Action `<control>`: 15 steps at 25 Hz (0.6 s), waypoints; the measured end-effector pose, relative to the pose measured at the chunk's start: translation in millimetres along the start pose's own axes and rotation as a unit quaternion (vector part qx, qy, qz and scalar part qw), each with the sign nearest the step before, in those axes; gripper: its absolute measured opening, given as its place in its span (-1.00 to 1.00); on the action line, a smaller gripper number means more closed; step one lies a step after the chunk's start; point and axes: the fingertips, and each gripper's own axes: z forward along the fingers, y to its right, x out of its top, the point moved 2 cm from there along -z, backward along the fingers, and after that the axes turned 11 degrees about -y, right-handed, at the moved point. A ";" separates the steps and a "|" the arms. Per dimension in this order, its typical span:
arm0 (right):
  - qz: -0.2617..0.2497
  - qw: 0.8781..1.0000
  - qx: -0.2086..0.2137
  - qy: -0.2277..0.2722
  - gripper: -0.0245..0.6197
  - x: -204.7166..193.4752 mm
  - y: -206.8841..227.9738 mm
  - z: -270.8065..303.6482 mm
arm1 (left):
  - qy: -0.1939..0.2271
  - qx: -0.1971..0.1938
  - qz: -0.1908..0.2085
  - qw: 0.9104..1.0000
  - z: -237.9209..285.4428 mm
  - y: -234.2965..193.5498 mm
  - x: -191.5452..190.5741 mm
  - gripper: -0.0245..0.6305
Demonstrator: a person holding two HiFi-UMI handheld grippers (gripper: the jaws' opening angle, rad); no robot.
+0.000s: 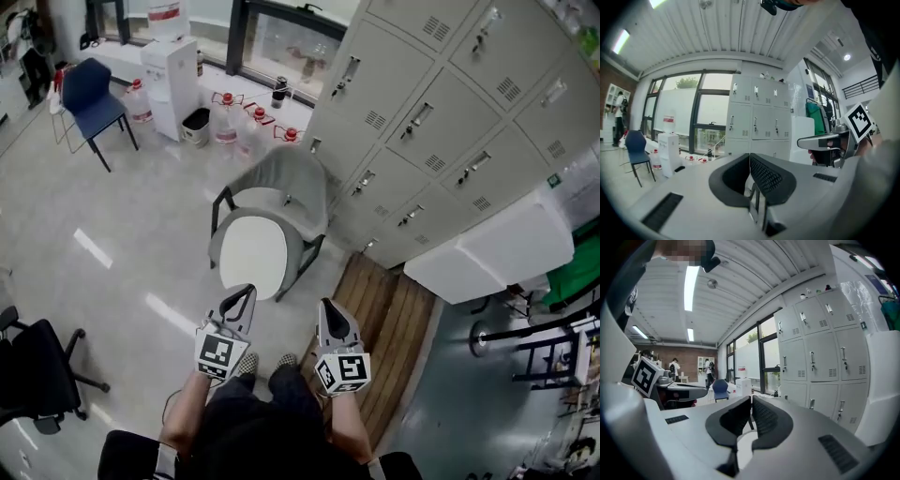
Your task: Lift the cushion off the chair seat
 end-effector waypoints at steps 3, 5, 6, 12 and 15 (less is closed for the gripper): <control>-0.012 0.999 0.030 -0.003 -0.82 10.7 -15.1 17.3 | -0.005 0.035 -0.019 0.999 -15.6 -23.3 -7.2 -0.87; -0.023 0.998 0.055 -0.008 -0.82 16.1 -25.0 29.6 | -0.010 0.062 -0.034 0.997 -25.0 -37.3 -12.4 -0.87; -0.029 0.997 0.068 -0.010 -0.82 17.3 -28.6 36.8 | -0.012 0.075 -0.041 0.996 -27.5 -43.5 -14.8 -0.87; -0.072 0.989 0.128 -0.023 -0.82 14.7 -31.5 82.2 | -0.023 0.132 -0.071 0.988 -15.0 -65.5 -30.0 -0.87; -0.090 0.984 0.151 -0.028 -0.82 12.0 -31.7 97.5 | -0.032 0.163 -0.083 0.983 -8.1 -75.7 -40.5 -0.87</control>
